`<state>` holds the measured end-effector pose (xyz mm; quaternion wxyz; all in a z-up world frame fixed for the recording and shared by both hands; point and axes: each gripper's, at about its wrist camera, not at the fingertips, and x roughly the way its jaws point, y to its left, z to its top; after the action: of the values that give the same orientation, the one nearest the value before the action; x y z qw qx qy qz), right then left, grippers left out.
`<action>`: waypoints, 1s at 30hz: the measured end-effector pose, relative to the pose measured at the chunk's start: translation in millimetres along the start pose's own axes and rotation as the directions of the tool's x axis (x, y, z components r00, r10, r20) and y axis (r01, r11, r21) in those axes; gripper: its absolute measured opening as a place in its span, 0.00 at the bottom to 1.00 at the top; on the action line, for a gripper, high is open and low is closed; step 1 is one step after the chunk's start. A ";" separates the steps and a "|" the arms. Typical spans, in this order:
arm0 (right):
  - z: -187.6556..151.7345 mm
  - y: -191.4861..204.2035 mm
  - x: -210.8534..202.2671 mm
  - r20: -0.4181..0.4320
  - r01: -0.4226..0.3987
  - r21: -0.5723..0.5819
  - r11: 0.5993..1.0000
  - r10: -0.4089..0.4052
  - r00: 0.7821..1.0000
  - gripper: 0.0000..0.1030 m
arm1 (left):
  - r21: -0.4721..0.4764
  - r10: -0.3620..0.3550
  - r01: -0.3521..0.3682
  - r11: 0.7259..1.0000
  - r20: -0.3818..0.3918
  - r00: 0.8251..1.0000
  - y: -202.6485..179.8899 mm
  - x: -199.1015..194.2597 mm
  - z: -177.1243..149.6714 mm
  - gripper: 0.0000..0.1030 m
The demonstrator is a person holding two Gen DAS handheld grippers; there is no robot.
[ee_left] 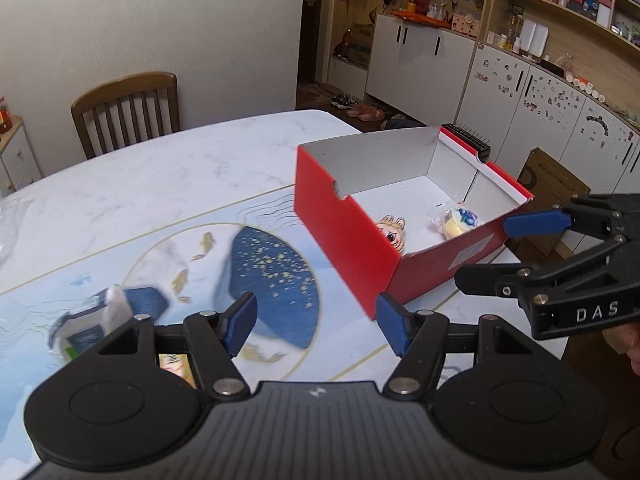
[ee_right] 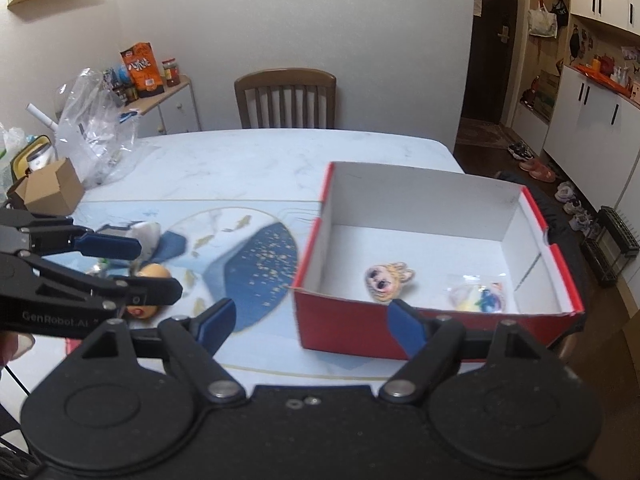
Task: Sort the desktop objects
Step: 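Move both tools back over the pile of items on the table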
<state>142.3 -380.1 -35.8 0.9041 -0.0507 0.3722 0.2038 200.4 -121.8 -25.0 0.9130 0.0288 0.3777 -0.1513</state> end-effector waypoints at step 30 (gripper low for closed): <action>-50.9 159.2 50.8 -0.032 -0.057 -0.060 0.997 0.055 0.998 0.93 | 0.026 -0.018 0.018 0.999 -0.015 1.000 135.9 -59.3 -133.0 0.98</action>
<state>77.0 -230.5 -98.1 0.8904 -0.0709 0.3807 0.2395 110.7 45.0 -86.9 0.9083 0.0385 0.3828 -0.1643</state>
